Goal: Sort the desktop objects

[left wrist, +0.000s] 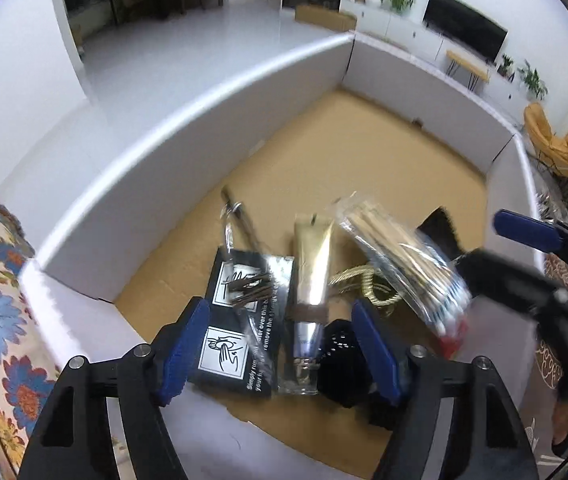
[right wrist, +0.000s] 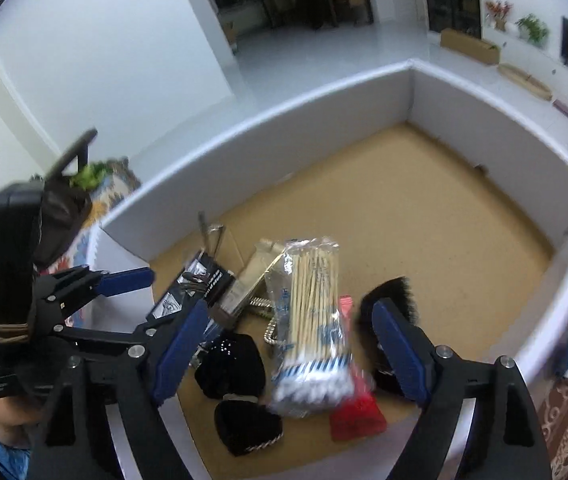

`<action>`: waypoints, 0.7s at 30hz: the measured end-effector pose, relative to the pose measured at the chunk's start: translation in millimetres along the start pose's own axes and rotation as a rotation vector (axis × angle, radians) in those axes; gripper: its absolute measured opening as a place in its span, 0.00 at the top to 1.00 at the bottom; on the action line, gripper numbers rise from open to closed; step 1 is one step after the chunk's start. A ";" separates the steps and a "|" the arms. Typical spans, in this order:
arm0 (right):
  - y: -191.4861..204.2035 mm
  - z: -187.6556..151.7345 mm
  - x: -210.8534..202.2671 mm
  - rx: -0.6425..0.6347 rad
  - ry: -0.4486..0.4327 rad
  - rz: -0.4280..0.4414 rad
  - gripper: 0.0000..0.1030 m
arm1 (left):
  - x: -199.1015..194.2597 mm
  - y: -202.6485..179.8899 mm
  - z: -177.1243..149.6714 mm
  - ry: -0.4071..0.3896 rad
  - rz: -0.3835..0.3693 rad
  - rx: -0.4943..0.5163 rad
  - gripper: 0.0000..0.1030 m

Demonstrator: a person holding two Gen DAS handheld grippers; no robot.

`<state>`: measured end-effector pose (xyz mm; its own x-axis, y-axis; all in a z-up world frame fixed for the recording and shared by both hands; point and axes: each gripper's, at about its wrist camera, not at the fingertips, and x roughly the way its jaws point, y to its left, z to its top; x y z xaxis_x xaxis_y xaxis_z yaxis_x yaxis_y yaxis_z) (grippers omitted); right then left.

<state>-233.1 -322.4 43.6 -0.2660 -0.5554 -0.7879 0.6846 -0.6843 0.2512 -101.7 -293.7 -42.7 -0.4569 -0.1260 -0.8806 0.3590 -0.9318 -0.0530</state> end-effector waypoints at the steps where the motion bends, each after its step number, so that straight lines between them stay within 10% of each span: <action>1: -5.1 -4.9 -16.6 0.005 -0.045 -0.005 0.17 | -9.4 -3.4 -4.3 -0.028 -0.006 -0.002 0.29; 8: -71.6 -87.3 -124.2 0.057 -0.310 -0.208 0.00 | -78.5 -74.0 -40.4 -0.172 -0.169 0.080 0.21; 14: -175.4 -183.9 -144.4 0.236 -0.190 -0.441 0.00 | -109.9 -189.8 -96.8 -0.182 -0.366 0.304 0.01; 21: -244.2 -286.3 -178.1 0.415 -0.110 -0.594 0.00 | -35.5 -284.4 -136.5 -0.062 -0.323 0.454 0.00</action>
<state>-158.6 78.9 -38.4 -0.5940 -0.0641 -0.8019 0.0956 -0.9954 0.0087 -76.5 22.2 -60.7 -0.5376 0.1834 -0.8230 -0.1873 -0.9776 -0.0956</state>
